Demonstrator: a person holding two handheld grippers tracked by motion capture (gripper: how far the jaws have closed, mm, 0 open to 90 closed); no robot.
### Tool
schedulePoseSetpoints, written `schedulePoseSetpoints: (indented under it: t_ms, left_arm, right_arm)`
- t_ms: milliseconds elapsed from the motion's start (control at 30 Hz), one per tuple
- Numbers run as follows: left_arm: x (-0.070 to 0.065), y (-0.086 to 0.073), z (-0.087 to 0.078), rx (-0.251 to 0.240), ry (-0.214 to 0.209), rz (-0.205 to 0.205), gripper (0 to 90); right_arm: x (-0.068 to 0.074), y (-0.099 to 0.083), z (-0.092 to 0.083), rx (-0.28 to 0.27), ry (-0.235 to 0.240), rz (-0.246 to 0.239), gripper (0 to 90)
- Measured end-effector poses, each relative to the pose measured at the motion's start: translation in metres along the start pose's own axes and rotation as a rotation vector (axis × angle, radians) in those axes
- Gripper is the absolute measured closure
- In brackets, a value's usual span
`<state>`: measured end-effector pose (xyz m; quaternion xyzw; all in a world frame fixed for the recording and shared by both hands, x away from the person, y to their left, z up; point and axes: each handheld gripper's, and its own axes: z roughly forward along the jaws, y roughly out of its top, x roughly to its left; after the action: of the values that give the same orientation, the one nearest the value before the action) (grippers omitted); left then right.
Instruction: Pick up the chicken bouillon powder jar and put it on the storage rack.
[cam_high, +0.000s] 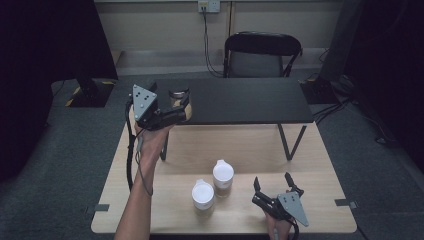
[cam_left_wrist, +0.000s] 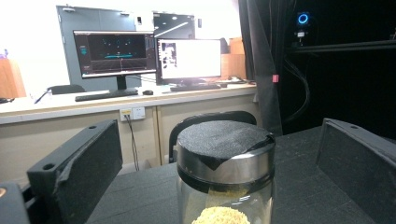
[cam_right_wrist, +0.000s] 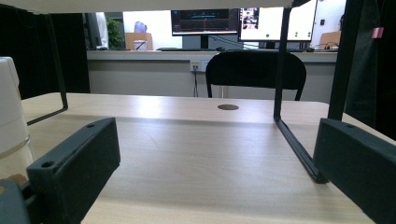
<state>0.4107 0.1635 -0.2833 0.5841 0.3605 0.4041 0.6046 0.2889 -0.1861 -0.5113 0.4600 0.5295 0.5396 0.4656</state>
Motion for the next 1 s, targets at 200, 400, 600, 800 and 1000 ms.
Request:
schedulePoseSetpoints:
  t_ms: [200, 400, 600, 800, 1000]
  left_arm:
    - [0.001, -0.001, -0.007, -0.013, -0.010, -0.003, 0.0]
    - [0.001, 0.000, -0.014, -0.023, -0.012, -0.007, 0.0]
    - [-0.001, -0.002, -0.018, -0.012, -0.017, -0.004, 0.5]
    - [-0.002, -0.009, -0.024, -0.026, -0.017, -0.017, 0.3]
    - [-0.001, -0.021, -0.031, -0.027, -0.001, -0.013, 0.0]
  right_arm:
    - [0.000, 0.000, 0.000, 0.000, 0.000, 0.000, 0.0]
    - [0.000, 0.000, 0.000, 0.001, 0.000, 0.000, 0.0]
    - [0.000, 0.000, 0.000, 0.001, 0.000, 0.000, 0.0]
    - [0.000, 0.000, 0.000, 0.000, -0.001, 0.000, 0.0]
    - [0.000, 0.000, 0.000, 0.002, 0.003, 0.001, 0.0]
